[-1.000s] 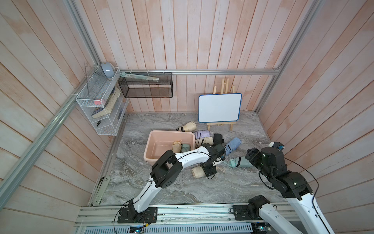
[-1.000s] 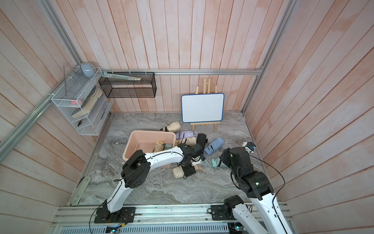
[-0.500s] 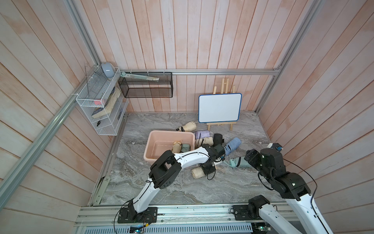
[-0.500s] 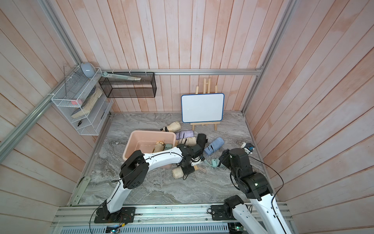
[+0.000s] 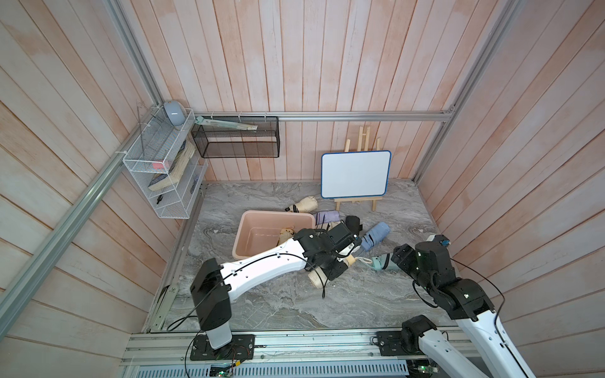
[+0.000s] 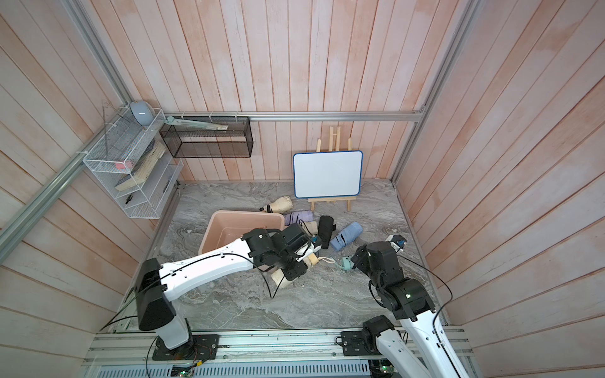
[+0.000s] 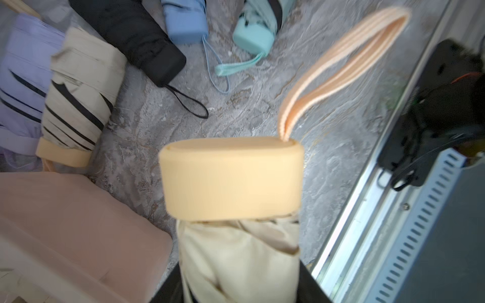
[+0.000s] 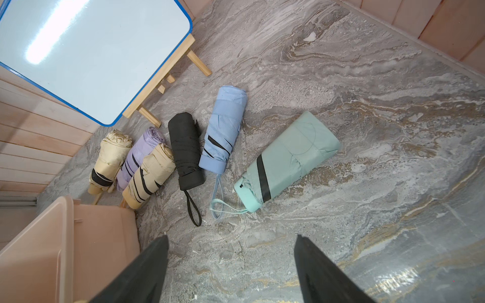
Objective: Put the umbrella into the storage box
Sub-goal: Pick up the umbrella from the center of the board, then place the umbrella in the storage box.
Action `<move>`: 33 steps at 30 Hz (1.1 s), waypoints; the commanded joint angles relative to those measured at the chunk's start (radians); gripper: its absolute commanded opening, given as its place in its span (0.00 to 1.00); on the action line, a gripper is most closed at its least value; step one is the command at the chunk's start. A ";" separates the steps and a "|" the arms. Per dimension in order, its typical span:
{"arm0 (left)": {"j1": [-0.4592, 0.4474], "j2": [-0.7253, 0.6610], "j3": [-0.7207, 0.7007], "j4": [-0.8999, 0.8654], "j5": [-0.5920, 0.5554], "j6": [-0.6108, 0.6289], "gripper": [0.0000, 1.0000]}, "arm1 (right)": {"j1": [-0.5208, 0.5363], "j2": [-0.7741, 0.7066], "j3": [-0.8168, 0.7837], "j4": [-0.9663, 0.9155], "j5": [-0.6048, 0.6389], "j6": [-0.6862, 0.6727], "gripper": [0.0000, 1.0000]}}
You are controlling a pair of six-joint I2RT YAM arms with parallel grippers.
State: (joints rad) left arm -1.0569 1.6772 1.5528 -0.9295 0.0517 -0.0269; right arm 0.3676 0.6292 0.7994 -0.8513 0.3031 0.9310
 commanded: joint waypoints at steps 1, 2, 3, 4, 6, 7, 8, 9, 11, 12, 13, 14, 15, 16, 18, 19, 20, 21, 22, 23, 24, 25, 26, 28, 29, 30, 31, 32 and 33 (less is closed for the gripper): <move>0.044 -0.122 -0.046 0.036 0.067 -0.117 0.47 | -0.005 0.023 -0.018 0.053 -0.023 0.009 0.81; 0.067 -0.165 -0.059 0.034 0.070 -0.134 0.47 | -0.005 0.033 -0.021 0.067 -0.031 0.008 0.81; 0.091 -0.197 -0.068 0.033 0.071 -0.146 0.47 | -0.005 0.044 -0.024 0.080 -0.038 0.009 0.81; 0.135 -0.225 -0.073 0.030 0.074 -0.153 0.47 | -0.005 0.054 -0.026 0.092 -0.046 0.006 0.81; 0.210 -0.270 -0.073 0.015 0.076 -0.157 0.47 | -0.005 0.079 -0.032 0.125 -0.062 0.007 0.81; 0.245 -0.285 -0.072 0.010 0.079 -0.154 0.47 | -0.004 0.091 -0.034 0.140 -0.070 0.006 0.81; 0.287 -0.299 -0.076 0.006 0.083 -0.145 0.47 | -0.004 0.103 -0.037 0.157 -0.080 0.006 0.81; 0.327 -0.310 -0.083 0.004 0.084 -0.135 0.47 | -0.005 0.118 -0.037 0.175 -0.089 0.006 0.81; 0.408 -0.319 -0.100 0.002 0.083 -0.110 0.47 | -0.004 0.147 -0.034 0.202 -0.101 0.005 0.81; 0.452 -0.320 -0.115 0.006 0.083 -0.096 0.47 | -0.005 0.161 -0.029 0.214 -0.106 0.001 0.81; 0.487 -0.322 -0.129 0.015 0.085 -0.087 0.47 | -0.004 0.177 -0.026 0.220 -0.111 -0.003 0.81; 0.526 -0.320 -0.145 0.027 0.089 -0.077 0.47 | -0.004 0.191 -0.020 0.227 -0.116 -0.007 0.81; 0.560 -0.317 -0.163 0.042 0.095 -0.071 0.46 | -0.004 0.204 -0.014 0.231 -0.119 -0.012 0.81; 0.586 -0.315 -0.179 0.057 0.101 -0.066 0.47 | -0.005 0.213 -0.008 0.234 -0.121 -0.014 0.81; 0.626 -0.305 -0.212 0.087 0.096 -0.057 0.47 | -0.004 0.231 0.002 0.239 -0.122 -0.020 0.81; 0.642 -0.299 -0.228 0.102 0.093 -0.056 0.47 | -0.004 0.237 0.006 0.241 -0.121 -0.021 0.81; 0.661 -0.294 -0.248 0.126 0.093 -0.056 0.47 | -0.005 0.243 0.007 0.246 -0.121 -0.022 0.81; 0.682 -0.288 -0.272 0.156 0.092 -0.056 0.47 | -0.005 0.249 0.007 0.251 -0.121 -0.021 0.81; 0.698 -0.282 -0.288 0.178 0.092 -0.056 0.47 | -0.004 0.256 0.007 0.258 -0.123 -0.019 0.81; 0.711 -0.270 -0.300 0.199 0.090 -0.056 0.46 | -0.004 0.264 0.007 0.266 -0.126 -0.018 0.81; 0.719 -0.261 -0.311 0.218 0.086 -0.056 0.46 | -0.004 0.273 0.009 0.273 -0.130 -0.018 0.80; 0.727 -0.254 -0.321 0.240 0.085 -0.056 0.46 | -0.004 0.282 0.010 0.277 -0.134 -0.018 0.80; 0.731 -0.241 -0.330 0.262 0.085 -0.056 0.46 | -0.004 0.295 0.011 0.284 -0.138 -0.016 0.80; 0.738 -0.219 -0.342 0.299 0.078 -0.056 0.46 | -0.004 0.315 0.014 0.297 -0.146 -0.017 0.80; 0.743 -0.207 -0.347 0.316 0.076 -0.034 0.46 | -0.003 0.326 0.016 0.304 -0.149 -0.017 0.80; 0.748 -0.193 -0.353 0.330 0.075 -0.029 0.46 | -0.004 0.337 0.019 0.311 -0.151 -0.017 0.80; 0.751 -0.181 -0.355 0.337 0.073 -0.027 0.46 | -0.004 0.346 0.023 0.315 -0.154 -0.018 0.80; 0.756 -0.170 -0.358 0.345 0.073 -0.024 0.46 | -0.004 0.358 0.027 0.319 -0.154 -0.018 0.80; 0.759 -0.162 -0.362 0.354 0.076 -0.021 0.46 | -0.004 0.369 0.032 0.323 -0.156 -0.020 0.80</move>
State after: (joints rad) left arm -0.3103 1.5028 1.1954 -0.6743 0.1234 -0.0765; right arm 0.3676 0.9779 0.7940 -0.5636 0.1581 0.9222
